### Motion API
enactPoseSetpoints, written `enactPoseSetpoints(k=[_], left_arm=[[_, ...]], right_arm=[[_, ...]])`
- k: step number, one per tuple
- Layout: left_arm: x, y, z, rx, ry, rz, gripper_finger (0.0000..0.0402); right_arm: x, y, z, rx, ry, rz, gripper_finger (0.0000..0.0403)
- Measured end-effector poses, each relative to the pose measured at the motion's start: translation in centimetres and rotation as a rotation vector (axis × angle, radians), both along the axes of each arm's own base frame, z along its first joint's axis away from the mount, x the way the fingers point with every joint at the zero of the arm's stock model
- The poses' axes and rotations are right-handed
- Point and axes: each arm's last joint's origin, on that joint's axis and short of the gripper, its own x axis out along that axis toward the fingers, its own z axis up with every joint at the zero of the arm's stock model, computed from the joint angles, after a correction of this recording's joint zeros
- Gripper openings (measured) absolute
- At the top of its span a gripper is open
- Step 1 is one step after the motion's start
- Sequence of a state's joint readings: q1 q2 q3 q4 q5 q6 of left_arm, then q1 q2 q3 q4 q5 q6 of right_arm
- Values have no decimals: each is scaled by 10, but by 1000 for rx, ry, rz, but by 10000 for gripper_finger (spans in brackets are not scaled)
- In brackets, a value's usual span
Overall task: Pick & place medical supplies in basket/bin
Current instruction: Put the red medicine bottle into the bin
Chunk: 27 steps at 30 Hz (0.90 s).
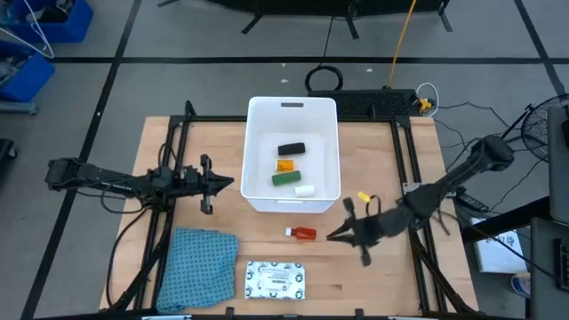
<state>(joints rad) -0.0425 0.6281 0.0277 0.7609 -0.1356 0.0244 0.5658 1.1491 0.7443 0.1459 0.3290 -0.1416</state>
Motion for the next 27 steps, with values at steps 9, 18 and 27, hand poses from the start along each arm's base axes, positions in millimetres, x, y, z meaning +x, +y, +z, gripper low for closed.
enactPoseSetpoints(k=[9, 18, 27], left_arm=[[1, 0, -7, -138, 61, -12, 34], [1, 0, -20, -202, 185, -7, 6], [1, 2, -14, -92, 131, 73, 27]], right_arm=[[32, 51, -45, -50, 135, -145, 130], [62, 73, -69, -141, 202, -283, 198], [98, 44, -104, -123, 414, -435, 263]])
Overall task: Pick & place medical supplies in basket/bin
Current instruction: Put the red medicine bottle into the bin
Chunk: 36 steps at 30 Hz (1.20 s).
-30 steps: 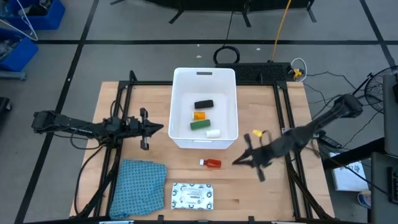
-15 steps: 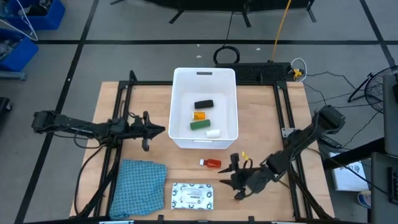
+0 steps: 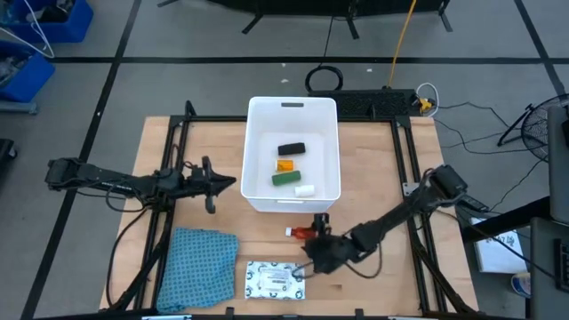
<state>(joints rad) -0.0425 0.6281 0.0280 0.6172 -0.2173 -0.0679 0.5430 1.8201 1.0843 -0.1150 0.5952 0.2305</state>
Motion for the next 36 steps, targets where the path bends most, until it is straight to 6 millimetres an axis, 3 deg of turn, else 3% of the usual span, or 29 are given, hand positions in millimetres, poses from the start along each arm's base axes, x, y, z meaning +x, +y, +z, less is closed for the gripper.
enactPoseSetpoints(k=[9, 16, 31, 36], left_arm=[[0, 1, 1, 36, -1, 21, 21], [0, 1, 1, 2, -8, 19, 3], [0, 0, 2, -50, -25, 7, 31], [0, -1, 1, -50, -24, -21, 33]], right_arm=[[9, -11, -2, 101, 12, -11, 312], [7, -8, -1, 69, -15, -45, 310], [4, -18, -7, 66, 46, -126, 309], [8, -26, -11, 147, 96, -113, 311]])
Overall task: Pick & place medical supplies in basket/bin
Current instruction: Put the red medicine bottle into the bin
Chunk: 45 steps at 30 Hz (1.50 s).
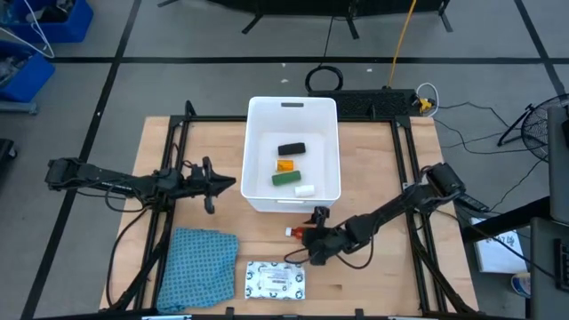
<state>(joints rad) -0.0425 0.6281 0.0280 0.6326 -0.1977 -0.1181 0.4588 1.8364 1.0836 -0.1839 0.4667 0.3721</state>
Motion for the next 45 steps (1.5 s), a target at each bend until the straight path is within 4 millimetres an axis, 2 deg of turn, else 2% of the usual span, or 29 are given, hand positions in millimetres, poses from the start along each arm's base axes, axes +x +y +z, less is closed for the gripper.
enactPoseSetpoints(k=[9, 12, 15, 20, 22, 25, 28, 30, 34, 37, 39, 41, 43, 45], left_arm=[[0, -1, 1, 4, -6, -24, 32], [0, -1, 1, 5, -7, -24, 33], [0, -1, 1, 5, -8, -24, 33], [0, -1, 2, 11, -16, -24, 33], [0, -1, 2, 11, -16, -24, 33], [0, -1, 2, 11, -16, -24, 33], [0, -1, 2, 11, -15, -24, 33], [0, -1, 2, 11, -14, -24, 33], [0, -1, 1, 11, -14, -24, 33], [0, -1, 1, 10, -14, -23, 33], [0, -1, 1, 17, -13, -21, 33], [0, -1, 1, 32, -11, -15, 33], [0, 0, 1, 37, -10, -12, 33], [0, 0, 1, 36, -10, -13, 33]], right_arm=[[9, -2, -33, 25, 68, 8, 294], [11, 0, -36, 41, 67, 26, 277], [10, 0, -32, 55, 60, 25, 241], [7, -1, -18, 59, 61, 86, 154], [2, -1, -7, 48, 61, 118, 130], [-5, -2, 23, 66, 17, 188, 129], [-20, -3, 62, 112, -36, 265, 129], [-34, -5, 95, 153, -122, 341, 134], [-80, -24, 166, 153, -318, 416, 143], [-119, -48, 202, 87, -472, 403, 131], [-141, -64, 212, 39, -567, 375, 128], [-157, -77, 211, 12, -632, 336, 128], [-168, -87, 199, -5, -642, 288, 128], [-175, -94, 178, -18, -622, 269, 128]])
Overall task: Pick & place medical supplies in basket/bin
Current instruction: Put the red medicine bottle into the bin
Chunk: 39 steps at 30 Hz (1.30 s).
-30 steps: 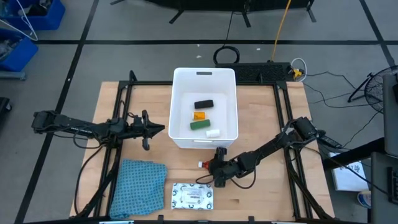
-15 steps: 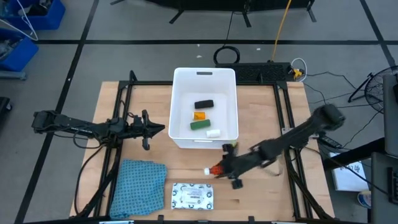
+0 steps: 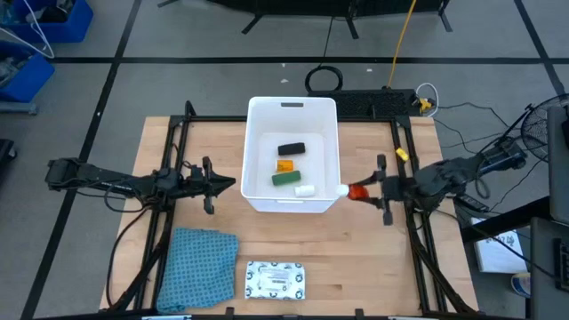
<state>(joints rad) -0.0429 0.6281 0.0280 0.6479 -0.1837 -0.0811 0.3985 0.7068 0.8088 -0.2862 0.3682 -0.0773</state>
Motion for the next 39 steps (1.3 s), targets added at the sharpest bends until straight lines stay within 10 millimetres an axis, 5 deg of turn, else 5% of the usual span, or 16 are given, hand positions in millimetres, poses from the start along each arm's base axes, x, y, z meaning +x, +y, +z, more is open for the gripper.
enactPoseSetpoints(k=[7, 14, 17, 22, 26, 31, 35, 39], left_arm=[[0, 0, 0, 15, -1, 1, 33], [-1, 0, 10, 163, -79, 18, 33], [-1, 0, 11, 177, -91, 21, 33], [-1, 0, 11, 212, -81, 25, 33], [-1, 0, 11, 243, -77, 29, 33], [-1, 1, 11, 269, -78, 37, 33], [-1, 1, 12, 271, -79, 37, 33], [-1, 0, 12, 268, -80, 36, 33]], right_arm=[[-16, -12, -72, 31, -152, 16, 128], [-27, -25, -101, 68, -338, -27, 128], [-27, -29, -84, 55, -415, -17, 128], [-16, -44, -16, -45, -457, -242, 128], [12, -66, 41, -136, -312, -373, 128], [66, -109, 93, -131, -94, -277, 128], [110, -160, 96, -115, 123, -311, 129], [148, -204, 67, -117, 366, -332, 128]])
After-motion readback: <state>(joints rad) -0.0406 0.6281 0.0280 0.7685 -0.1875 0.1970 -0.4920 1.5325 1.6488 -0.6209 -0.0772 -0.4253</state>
